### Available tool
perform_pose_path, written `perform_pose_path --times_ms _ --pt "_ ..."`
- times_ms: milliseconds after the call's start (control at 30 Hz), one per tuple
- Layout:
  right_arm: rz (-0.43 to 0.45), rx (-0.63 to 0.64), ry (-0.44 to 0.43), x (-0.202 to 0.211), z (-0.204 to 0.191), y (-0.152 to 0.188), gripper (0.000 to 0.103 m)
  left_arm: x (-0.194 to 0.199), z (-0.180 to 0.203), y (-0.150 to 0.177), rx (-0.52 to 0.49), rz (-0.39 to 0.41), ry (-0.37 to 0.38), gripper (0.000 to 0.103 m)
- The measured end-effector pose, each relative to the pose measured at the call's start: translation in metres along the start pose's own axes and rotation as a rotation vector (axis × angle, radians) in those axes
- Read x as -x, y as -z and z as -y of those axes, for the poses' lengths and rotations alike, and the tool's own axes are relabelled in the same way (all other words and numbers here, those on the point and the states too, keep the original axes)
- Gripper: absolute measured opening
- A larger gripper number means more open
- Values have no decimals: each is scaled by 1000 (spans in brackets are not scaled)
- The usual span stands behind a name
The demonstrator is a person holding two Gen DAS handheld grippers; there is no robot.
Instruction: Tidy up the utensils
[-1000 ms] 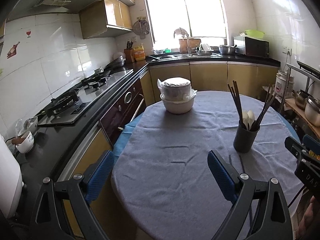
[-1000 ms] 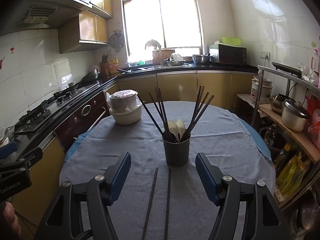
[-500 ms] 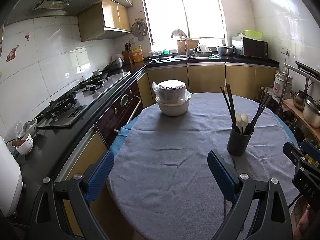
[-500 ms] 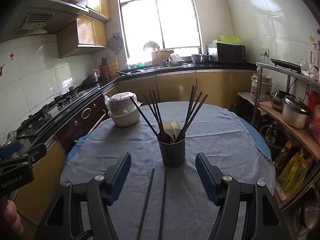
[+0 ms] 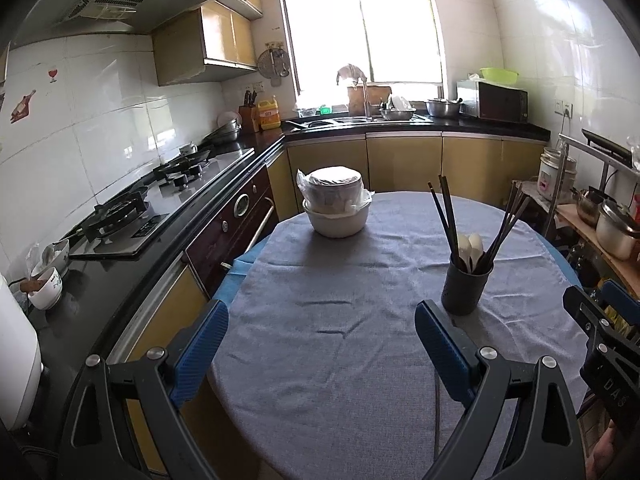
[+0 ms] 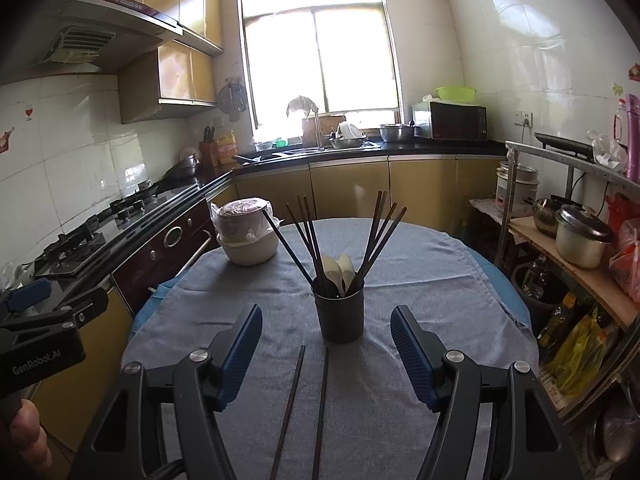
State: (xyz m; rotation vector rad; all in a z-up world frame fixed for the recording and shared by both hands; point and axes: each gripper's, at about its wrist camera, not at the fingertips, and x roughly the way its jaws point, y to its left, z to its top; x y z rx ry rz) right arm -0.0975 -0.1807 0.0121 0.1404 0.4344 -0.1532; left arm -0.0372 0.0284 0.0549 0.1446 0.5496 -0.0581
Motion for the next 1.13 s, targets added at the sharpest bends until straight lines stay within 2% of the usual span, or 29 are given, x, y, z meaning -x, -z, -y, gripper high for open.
perform_pose_path --times_ms 433,733,1033,1133 --pt "39 19 9 26 -12 -4 70 19 -10 3 20 33 34 95" --pt "52 31 3 31 -17 -5 70 22 -11 4 21 35 27 95" --pt "40 18 -8 12 -9 -9 70 2 -2 -4 2 28 23 95" --pt "15 -3 -15 -7 2 -8 70 -21 2 -6 7 0 81 95"
